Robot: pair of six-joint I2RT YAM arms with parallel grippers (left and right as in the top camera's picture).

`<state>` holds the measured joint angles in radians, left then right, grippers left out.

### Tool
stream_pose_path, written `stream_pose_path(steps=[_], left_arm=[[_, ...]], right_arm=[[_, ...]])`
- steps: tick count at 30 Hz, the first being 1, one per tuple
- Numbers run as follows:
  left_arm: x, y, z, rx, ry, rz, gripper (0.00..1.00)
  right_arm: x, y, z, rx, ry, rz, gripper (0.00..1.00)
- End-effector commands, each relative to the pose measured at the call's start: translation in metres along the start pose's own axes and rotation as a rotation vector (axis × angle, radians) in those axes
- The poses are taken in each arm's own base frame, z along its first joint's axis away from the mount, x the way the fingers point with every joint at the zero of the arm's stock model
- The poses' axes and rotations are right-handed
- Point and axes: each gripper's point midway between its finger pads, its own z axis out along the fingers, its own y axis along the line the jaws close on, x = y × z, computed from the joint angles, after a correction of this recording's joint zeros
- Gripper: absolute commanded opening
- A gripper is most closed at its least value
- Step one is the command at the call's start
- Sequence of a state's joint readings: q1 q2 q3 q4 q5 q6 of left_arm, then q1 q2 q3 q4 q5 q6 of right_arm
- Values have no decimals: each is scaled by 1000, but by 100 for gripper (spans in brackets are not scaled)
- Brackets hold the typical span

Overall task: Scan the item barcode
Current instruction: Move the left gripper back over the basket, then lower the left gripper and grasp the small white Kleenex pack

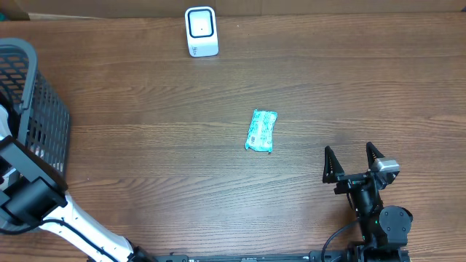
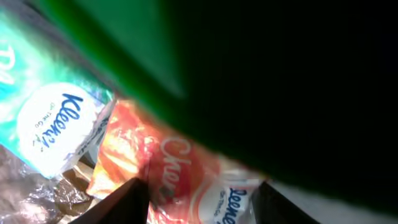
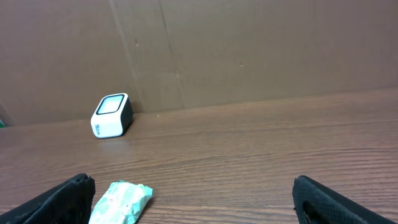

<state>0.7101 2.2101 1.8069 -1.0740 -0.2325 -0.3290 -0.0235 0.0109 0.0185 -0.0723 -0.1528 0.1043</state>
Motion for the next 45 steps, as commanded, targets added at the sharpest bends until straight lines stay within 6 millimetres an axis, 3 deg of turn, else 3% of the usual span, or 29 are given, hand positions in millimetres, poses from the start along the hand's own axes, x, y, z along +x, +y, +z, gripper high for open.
stream_pose_path(steps=[1,3,5,7,12,17,21,26,27,29,30,32,34,36,39,42,45], left_arm=[[21,-10,33,6,111,65,54],[25,-10,37,0,130,69,44],[27,-9,37,-2,135,70,18],[26,-8,33,-1,132,70,4],[20,-5,12,12,92,60,4],[7,-1,-28,52,-2,28,4],[-8,8,-86,105,-143,-59,4],[-19,26,-180,209,-368,-171,4],[-19,28,-206,257,-430,-180,4],[-15,29,-240,336,-500,-183,4],[-10,28,-270,416,-558,-177,4],[3,25,-306,525,-614,-155,4],[25,21,-350,644,-685,-113,4],[33,23,-368,657,-737,-105,4],[34,31,-373,612,-772,-127,5],[31,31,-356,567,-727,-137,38],[23,25,-326,510,-650,-133,56]], right_arm=[[2,0,0,-2,-2,0,100],[2,0,0,-2,-2,0,100],[2,0,0,-1,-2,0,100],[2,0,0,-1,-2,0,100],[2,0,0,-2,-2,0,100],[2,0,0,-2,-2,0,100],[2,0,0,-2,-2,0,100],[2,0,0,-2,-2,0,100],[2,0,0,-1,-2,-1,100],[2,0,0,-2,-2,0,100],[2,0,0,-2,-2,0,100],[2,0,0,-2,-2,0,100],[2,0,0,-1,-2,0,100],[2,0,0,-1,-2,0,100],[2,0,0,-2,-2,0,100],[2,0,0,-2,-2,0,100],[2,0,0,-2,-2,0,100]])
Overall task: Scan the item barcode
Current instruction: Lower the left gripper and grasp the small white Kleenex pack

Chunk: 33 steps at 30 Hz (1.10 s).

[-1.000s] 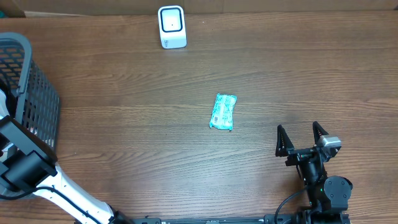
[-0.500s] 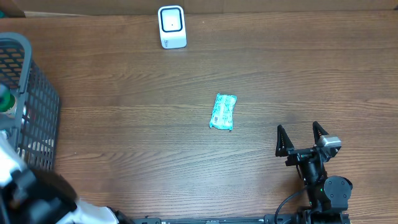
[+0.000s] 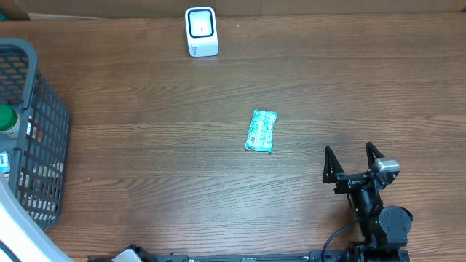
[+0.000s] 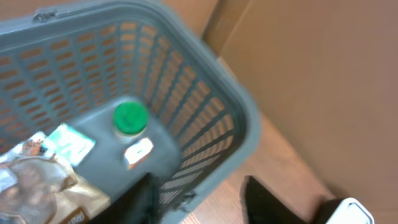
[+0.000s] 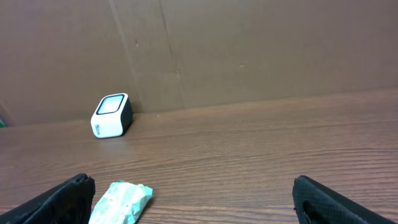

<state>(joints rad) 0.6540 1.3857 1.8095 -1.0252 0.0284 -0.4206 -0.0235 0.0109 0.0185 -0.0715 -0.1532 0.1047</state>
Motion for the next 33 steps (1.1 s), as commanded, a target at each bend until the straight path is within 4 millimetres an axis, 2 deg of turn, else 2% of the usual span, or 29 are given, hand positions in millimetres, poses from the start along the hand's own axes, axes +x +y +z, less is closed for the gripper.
stream_pose_path(steps=[1,2,3,6,13,19,25,33], left_arm=[[14,15,42,-83,90,12,60],[17,17,50,-90,108,16,63],[21,20,60,-101,132,16,71],[33,28,88,-95,209,62,77],[47,73,132,-158,317,152,76],[80,87,178,-100,449,270,76],[97,97,200,-100,507,306,76],[106,102,207,-100,537,319,78]], right_arm=[[2,0,0,-1,-2,0,100],[2,0,0,-1,-2,0,100],[2,0,0,-1,-2,0,100],[2,0,0,-1,-2,0,100],[2,0,0,-1,-2,0,100],[2,0,0,-1,-2,-1,100],[2,0,0,-1,-2,0,100],[2,0,0,-1,-2,-1,100]])
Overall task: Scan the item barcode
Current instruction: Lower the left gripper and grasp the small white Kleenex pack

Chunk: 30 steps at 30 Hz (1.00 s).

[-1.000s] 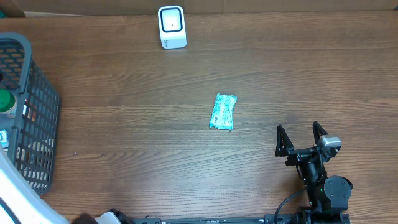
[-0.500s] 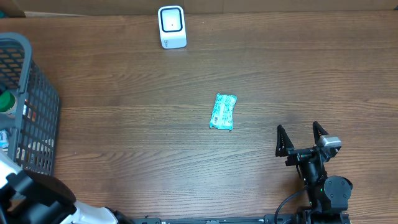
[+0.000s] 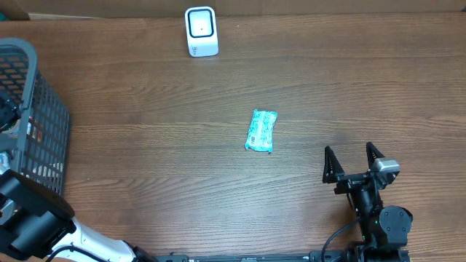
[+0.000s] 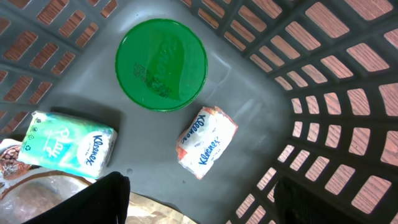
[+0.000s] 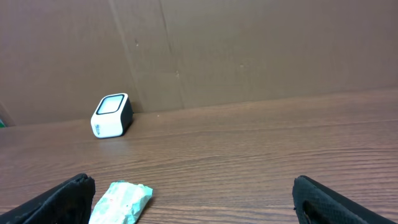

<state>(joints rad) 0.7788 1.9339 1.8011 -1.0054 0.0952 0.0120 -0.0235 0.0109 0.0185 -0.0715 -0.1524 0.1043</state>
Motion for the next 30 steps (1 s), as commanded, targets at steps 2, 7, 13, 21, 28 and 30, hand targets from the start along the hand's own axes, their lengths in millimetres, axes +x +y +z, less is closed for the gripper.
stream_pose_path(steps=[2,7,13,21,28,30], left_arm=[[4,-2,10,18,24,32,78],[7,-2,13,18,32,40,79],[7,-2,13,18,32,42,81],[11,-1,17,19,41,71,81],[23,3,33,5,63,73,82],[23,3,34,1,60,75,82]], right_arm=[[2,0,0,-2,-2,0,100],[2,0,0,-2,-2,0,100],[2,0,0,-2,-2,0,100],[2,0,0,-2,-2,0,100],[2,0,0,-2,-2,0,100],[2,0,0,-2,-2,0,100]])
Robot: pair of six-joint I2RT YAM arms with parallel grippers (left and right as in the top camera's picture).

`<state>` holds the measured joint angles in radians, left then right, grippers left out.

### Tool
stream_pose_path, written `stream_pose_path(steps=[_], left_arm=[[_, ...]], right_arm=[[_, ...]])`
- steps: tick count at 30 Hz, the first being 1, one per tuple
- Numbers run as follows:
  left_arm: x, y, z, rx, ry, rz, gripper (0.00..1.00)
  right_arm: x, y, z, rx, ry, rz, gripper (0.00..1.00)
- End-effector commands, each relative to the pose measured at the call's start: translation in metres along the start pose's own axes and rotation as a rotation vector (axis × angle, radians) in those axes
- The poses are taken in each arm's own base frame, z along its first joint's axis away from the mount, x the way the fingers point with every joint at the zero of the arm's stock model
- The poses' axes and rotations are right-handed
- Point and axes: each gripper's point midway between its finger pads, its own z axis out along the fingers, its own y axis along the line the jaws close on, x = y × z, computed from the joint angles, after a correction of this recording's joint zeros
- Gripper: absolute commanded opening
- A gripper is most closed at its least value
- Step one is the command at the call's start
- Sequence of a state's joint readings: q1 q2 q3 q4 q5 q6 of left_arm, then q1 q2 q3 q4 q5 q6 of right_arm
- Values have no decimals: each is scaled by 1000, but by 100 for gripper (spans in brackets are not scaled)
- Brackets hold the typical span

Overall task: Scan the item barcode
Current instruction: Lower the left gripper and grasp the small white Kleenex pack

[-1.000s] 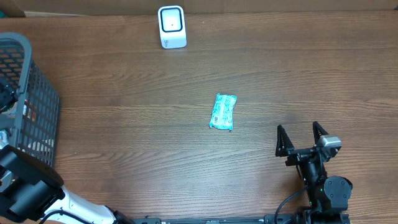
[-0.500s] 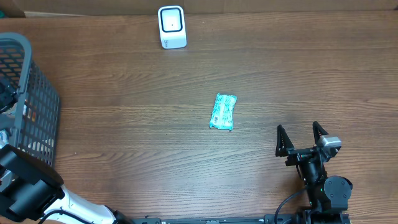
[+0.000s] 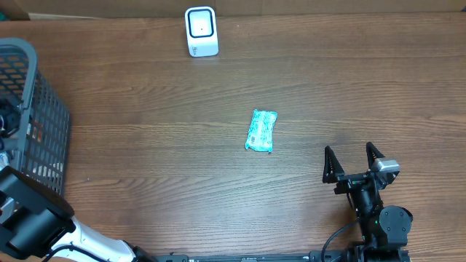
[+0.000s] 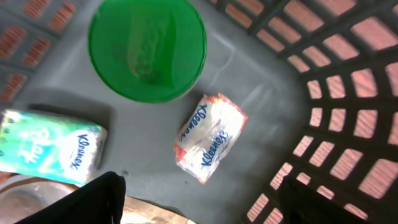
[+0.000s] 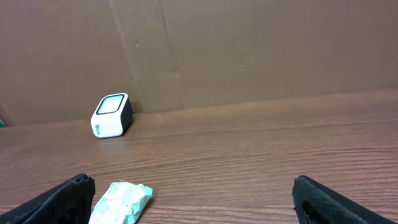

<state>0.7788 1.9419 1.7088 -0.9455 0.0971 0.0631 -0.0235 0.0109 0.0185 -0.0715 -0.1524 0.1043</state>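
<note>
In the left wrist view my left gripper [image 4: 202, 208] hangs open inside the grey basket [image 4: 348, 93]. Just beyond its fingers lies a small orange-and-white Kleenex pack [image 4: 209, 137] on the basket floor. A green round lid [image 4: 147, 48] sits farther off, and a green Kleenex pack [image 4: 53, 152] lies to the left. The white barcode scanner [image 3: 201, 30] stands at the table's far edge. A teal packet [image 3: 261, 131] lies mid-table. My right gripper [image 3: 354, 164] rests open near the front right, with the teal packet [image 5: 121, 200] by its left finger.
The basket [image 3: 29, 124] stands at the table's left edge with tall mesh walls around the left gripper. A brownish crinkled bag [image 4: 37, 202] lies in its near corner. A cardboard wall [image 5: 249, 50] runs behind the scanner [image 5: 112, 116].
My left gripper has come a little lower over the basket floor, so the orange-and-white pack looks larger and nearer its fingers. The right arm and the teal packet have not moved.
First my left gripper was deep in the basket, close against the Kleenex packs. Then it was up outside, looking at the basket from above its rim. Then it pointed straight down at the lid and packs, and now it is a little closer. The right arm stayed still.
</note>
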Motion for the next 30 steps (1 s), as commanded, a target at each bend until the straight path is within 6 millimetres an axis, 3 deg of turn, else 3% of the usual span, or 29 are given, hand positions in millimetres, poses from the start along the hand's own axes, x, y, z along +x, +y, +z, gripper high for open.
stream_pose_path(steps=[1,20,30], left_arm=[[5,1,9,-2,18,38,82],[7,-2,33,24,-24,159,81],[15,-1,48,24,-28,164,72]], right_arm=[[2,0,0,-2,-2,0,100],[2,0,0,-2,-2,0,100],[2,0,0,-2,-2,0,100]])
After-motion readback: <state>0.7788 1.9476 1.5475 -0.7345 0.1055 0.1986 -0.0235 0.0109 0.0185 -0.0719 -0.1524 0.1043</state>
